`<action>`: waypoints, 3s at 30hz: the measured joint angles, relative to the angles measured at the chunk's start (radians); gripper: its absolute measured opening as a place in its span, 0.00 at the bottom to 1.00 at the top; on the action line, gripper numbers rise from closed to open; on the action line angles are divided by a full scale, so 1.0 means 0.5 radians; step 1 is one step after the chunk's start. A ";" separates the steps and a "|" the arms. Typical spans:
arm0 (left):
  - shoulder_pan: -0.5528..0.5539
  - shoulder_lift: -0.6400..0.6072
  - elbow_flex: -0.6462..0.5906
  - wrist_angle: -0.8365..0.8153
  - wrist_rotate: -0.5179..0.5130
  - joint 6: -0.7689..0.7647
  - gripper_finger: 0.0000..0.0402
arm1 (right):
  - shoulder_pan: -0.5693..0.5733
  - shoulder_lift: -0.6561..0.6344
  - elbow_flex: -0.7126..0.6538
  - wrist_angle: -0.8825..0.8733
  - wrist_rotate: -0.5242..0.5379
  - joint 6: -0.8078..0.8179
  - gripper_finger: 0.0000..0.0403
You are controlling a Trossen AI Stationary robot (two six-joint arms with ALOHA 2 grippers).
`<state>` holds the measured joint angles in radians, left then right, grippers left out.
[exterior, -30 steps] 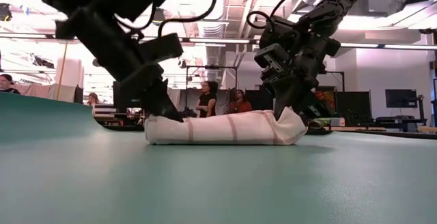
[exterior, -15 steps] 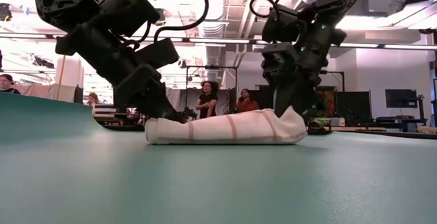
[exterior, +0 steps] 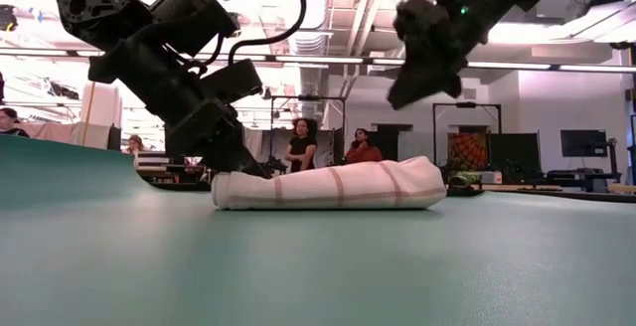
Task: Roll towel
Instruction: Roll the white stripe towel
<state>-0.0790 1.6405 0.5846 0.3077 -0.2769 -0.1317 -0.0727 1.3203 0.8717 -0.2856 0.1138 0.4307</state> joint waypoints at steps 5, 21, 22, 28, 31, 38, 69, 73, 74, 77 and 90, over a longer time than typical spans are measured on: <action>0.003 0.000 0.000 -0.006 -0.007 0.017 0.00 | 0.079 0.225 -0.102 0.464 0.025 -0.185 0.23; 0.002 0.001 0.000 -0.014 -0.013 0.049 0.00 | 0.163 0.737 -0.212 1.030 0.072 -0.253 0.16; 0.003 0.001 0.000 -0.018 -0.013 0.050 0.00 | 0.163 0.735 -0.256 1.050 0.116 -0.208 0.16; 0.004 0.002 0.000 -0.019 -0.025 0.144 0.00 | 0.169 0.731 -0.566 1.430 0.194 0.034 0.16; 0.005 0.002 0.001 -0.016 -0.053 0.188 0.00 | 0.205 0.732 -0.668 1.531 0.217 0.116 0.16; 0.008 -0.107 0.008 0.115 -0.171 -0.099 0.00 | 0.292 0.732 -0.733 1.515 0.334 0.148 0.16; -0.011 0.499 -0.263 1.272 0.091 -0.658 0.00 | 0.369 0.736 -0.757 1.399 0.482 0.043 0.16; -0.010 0.501 -0.276 1.243 0.114 -0.680 0.00 | 0.400 0.735 -0.832 1.477 0.556 0.104 0.16; -0.010 0.501 -0.278 1.242 0.115 -0.689 0.00 | 0.406 0.735 -0.841 1.488 0.560 0.110 0.16; -0.010 0.502 -0.278 1.243 0.121 -0.690 0.00 | 0.408 0.735 -0.857 1.507 0.566 0.107 0.16; -0.012 0.503 -0.278 1.206 0.065 -0.742 0.00 | 0.409 0.856 -0.862 1.639 0.594 0.009 0.16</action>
<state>-0.0849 1.8919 0.4454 0.9109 -0.2443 -0.5029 0.1318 1.7485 0.4408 0.5339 0.4108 0.4351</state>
